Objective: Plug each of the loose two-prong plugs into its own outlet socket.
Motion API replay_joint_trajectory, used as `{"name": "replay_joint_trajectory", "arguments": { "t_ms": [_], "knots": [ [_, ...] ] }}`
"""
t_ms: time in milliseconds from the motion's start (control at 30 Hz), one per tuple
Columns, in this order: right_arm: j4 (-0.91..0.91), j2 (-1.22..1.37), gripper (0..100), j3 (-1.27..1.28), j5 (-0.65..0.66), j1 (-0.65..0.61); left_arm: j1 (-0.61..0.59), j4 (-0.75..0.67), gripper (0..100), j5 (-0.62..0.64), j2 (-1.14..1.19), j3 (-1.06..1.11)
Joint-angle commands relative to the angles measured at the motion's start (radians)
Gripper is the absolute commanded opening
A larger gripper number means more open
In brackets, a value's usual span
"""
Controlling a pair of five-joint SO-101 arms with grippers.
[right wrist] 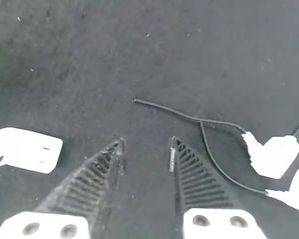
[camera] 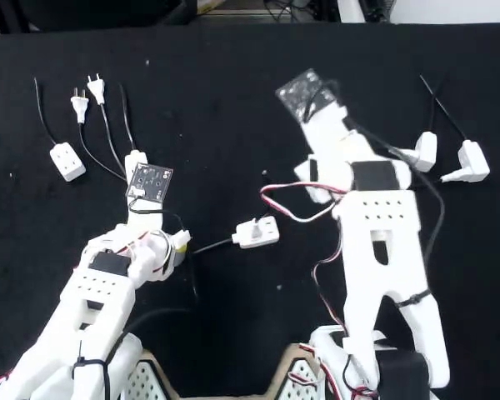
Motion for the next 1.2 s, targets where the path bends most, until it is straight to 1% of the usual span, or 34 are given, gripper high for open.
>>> {"name": "replay_joint_trajectory", "arguments": {
  "t_ms": [0,100,233,367,500,567,633,700,800,900,1033,1100,1167],
  "knots": [
    [0.123,-0.005,13.8,-0.162,0.035,-0.043,-0.012,-0.017,22,0.003,-0.023,-0.018],
    [0.235,-0.005,13.9,-0.205,0.094,-0.101,-0.012,-0.017,22,0.003,-0.023,-0.018],
    [0.322,-0.005,15.4,-0.166,0.167,-0.169,-0.012,-0.017,22,0.003,-0.023,-0.018],
    [0.304,-0.005,23.2,-0.05,0.256,-0.19,-0.012,-0.017,22,0.003,-0.023,-0.018],
    [0.255,-0.005,24.7,0.113,0.471,-0.226,-0.012,-0.017,22,0.003,-0.023,-0.022],
    [0.212,0.001,24.7,0.186,0.554,-0.249,-0.013,-0.017,22,0.003,-0.023,-0.022],
    [0.123,0.002,24.7,0.242,0.568,-0.262,-0.013,-0.017,22,0.003,-0.023,-0.022],
    [0.006,0.004,25.0,0.278,0.54,-0.261,-0.013,-0.017,22,0.003,-0.023,-0.022],
    [-0.107,0.004,25.1,0.329,0.5,-0.265,-0.013,-0.017,22,0.003,-0.023,-0.022],
    [-0.169,0.005,25.1,0.381,0.5,-0.288,-0.038,-0.017,22,0.005,-0.023,-0.024],
    [-0.221,0.005,25.1,0.427,0.502,-0.327,-0.139,-0.015,22,0.018,-0.023,-0.051],
    [-0.241,0.005,25.2,0.435,0.511,-0.344,-0.176,-0.015,22,0.063,-0.023,-0.056],
    [-0.242,0.016,25.2,0.43,0.542,-0.348,-0.183,-0.015,22,0.083,-0.023,-0.056]
  ]
}}
